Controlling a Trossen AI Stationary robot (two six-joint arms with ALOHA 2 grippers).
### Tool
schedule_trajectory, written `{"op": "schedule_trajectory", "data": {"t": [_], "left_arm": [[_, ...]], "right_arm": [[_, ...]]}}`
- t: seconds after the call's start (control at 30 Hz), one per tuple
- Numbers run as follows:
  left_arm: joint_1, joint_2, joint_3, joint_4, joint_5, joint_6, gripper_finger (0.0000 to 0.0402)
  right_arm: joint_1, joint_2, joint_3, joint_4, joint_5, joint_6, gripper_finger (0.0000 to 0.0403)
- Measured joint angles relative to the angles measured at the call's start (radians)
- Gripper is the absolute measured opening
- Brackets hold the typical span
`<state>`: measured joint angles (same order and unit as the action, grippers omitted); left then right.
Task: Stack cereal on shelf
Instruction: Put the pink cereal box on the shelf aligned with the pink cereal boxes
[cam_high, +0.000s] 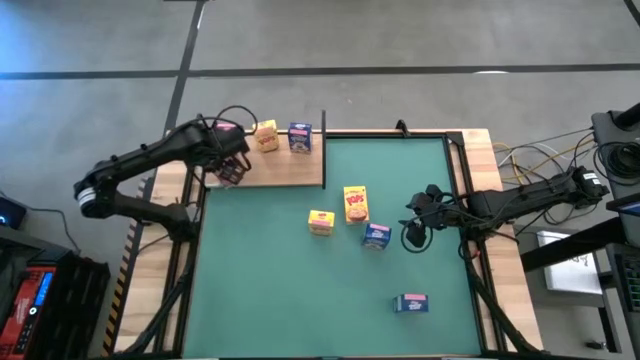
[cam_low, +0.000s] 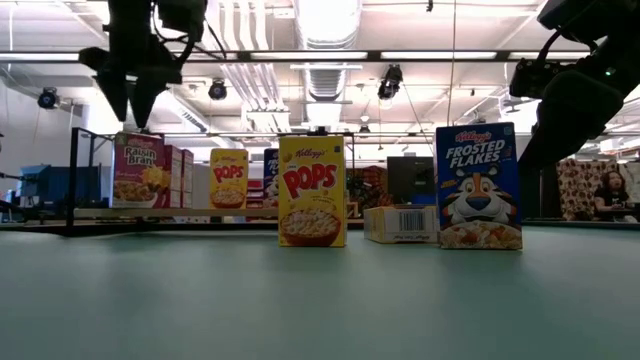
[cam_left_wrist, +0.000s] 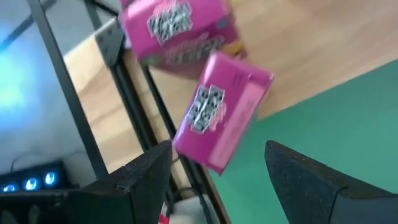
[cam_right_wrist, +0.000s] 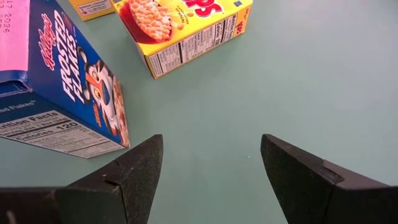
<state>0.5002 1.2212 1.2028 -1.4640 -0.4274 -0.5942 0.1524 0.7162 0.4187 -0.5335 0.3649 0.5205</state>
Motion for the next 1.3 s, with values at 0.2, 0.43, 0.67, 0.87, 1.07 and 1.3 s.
{"op": "schedule_trajectory", "data": {"t": [0.2,0.43,0.67,0.87,1.07,1.3], "left_arm": [[0.028,0.015,-0.001,-0.006,0.015,0.021,0.024],[0.08,0.017,-0.008,0.028,0.079,0.033,0.024],[0.09,0.016,-0.008,0.074,0.134,-0.108,0.024],[0.101,0.019,-0.008,0.086,0.132,0.053,0.0254],[0.102,0.024,-0.008,0.082,0.122,-0.04,0.0313],[0.123,0.053,-0.008,0.082,0.112,0.012,0.0364]], "right_arm": [[0.0,0.0,0.0,0.0,0.0,0.0,0.026],[0.0,0.0,0.0,0.0,0.0,0.0,0.026],[0.0,0.0,0.0,0.0,0.0,0.0,0.026],[0.0,0.0,0.0,0.0,0.0,0.0,0.026],[0.0,0.0,0.0,0.0,0.0,0.0,0.026],[0.0,0.0,0.0,0.0,0.0,0.0,0.026]]}}
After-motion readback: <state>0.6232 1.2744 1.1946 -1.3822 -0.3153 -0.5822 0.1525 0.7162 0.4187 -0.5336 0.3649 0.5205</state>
